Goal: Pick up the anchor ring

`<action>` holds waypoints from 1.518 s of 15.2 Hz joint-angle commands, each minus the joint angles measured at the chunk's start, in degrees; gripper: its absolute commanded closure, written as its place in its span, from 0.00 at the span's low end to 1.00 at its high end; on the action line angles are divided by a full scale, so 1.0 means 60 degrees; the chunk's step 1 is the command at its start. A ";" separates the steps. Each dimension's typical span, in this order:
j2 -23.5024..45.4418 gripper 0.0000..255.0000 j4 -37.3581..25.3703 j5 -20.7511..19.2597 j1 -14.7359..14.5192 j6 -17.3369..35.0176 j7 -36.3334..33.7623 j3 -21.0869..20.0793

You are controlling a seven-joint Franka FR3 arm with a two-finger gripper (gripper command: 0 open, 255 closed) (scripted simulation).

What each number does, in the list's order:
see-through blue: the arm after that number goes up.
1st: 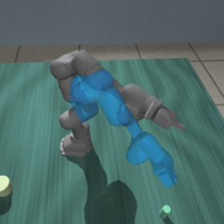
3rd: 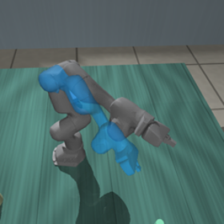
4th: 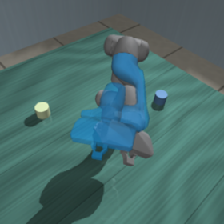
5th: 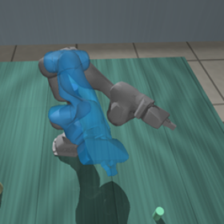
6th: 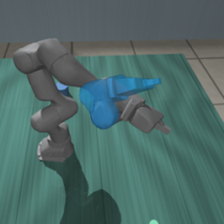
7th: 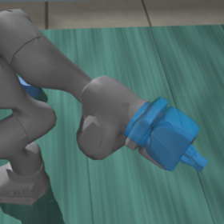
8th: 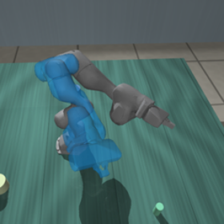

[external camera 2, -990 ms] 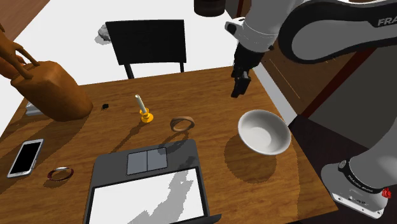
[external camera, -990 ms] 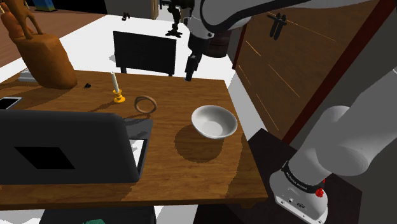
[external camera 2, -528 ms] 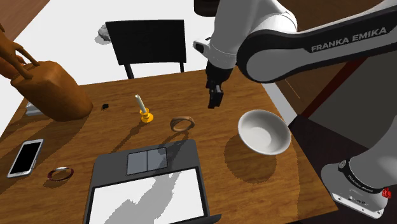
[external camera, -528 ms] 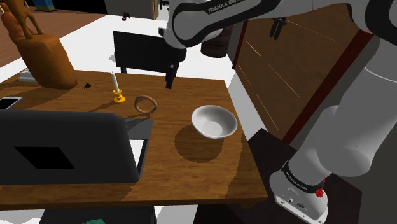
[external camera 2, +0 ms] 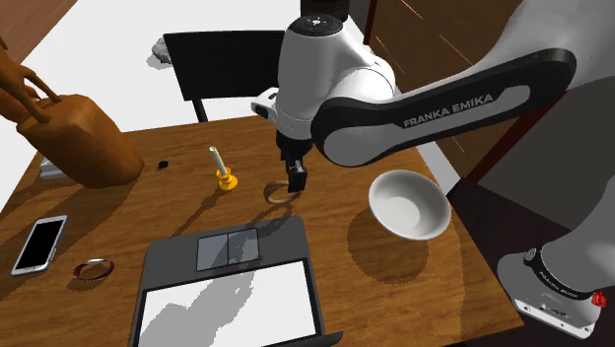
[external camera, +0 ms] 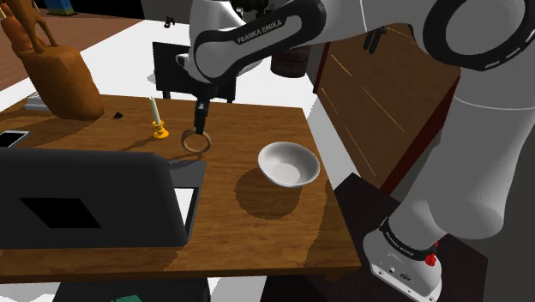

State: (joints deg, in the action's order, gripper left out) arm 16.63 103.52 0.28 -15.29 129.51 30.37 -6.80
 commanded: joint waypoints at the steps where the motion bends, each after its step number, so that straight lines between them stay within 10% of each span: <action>1: 0.0513 0.00 -0.0489 -0.0095 -0.0134 0.0045 0.0105 -0.0095; 10: 0.0939 0.00 -0.0092 -0.0150 -0.0155 0.0865 0.0093 -0.0067; 11: 0.0939 1.00 -0.0080 -0.0151 -0.0156 0.0877 0.0092 -0.0067; 23: 0.0757 1.00 -0.0230 -0.0126 -0.0146 0.0545 0.0099 -0.0079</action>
State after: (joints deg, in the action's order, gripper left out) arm 21.43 102.47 -0.50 -16.13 133.38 31.01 -7.25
